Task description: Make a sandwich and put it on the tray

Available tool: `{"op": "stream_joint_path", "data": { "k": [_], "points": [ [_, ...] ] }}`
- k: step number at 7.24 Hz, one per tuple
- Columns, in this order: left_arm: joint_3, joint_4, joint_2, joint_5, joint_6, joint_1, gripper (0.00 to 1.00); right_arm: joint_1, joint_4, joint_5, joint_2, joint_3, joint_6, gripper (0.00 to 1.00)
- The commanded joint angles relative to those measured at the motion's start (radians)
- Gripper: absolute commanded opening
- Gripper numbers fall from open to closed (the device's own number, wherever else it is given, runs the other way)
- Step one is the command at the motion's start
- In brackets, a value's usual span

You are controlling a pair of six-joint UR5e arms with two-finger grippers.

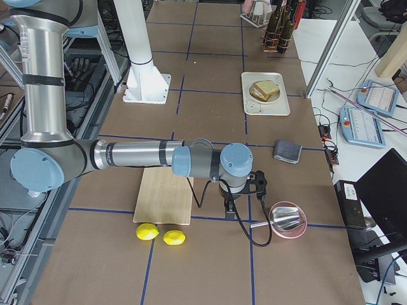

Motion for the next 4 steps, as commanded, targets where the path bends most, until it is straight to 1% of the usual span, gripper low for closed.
{"op": "stream_joint_path", "data": {
  "k": [1,4],
  "points": [
    [0.0,0.0,-0.005,0.0,0.0,-0.001,1.0,0.0,0.0,-0.001,0.0,0.0,0.0,1.0],
    [0.0,0.0,-0.006,-0.001,0.0,-0.001,1.0,0.0,0.0,0.001,0.006,0.0,0.0,1.0]
  ]
}}
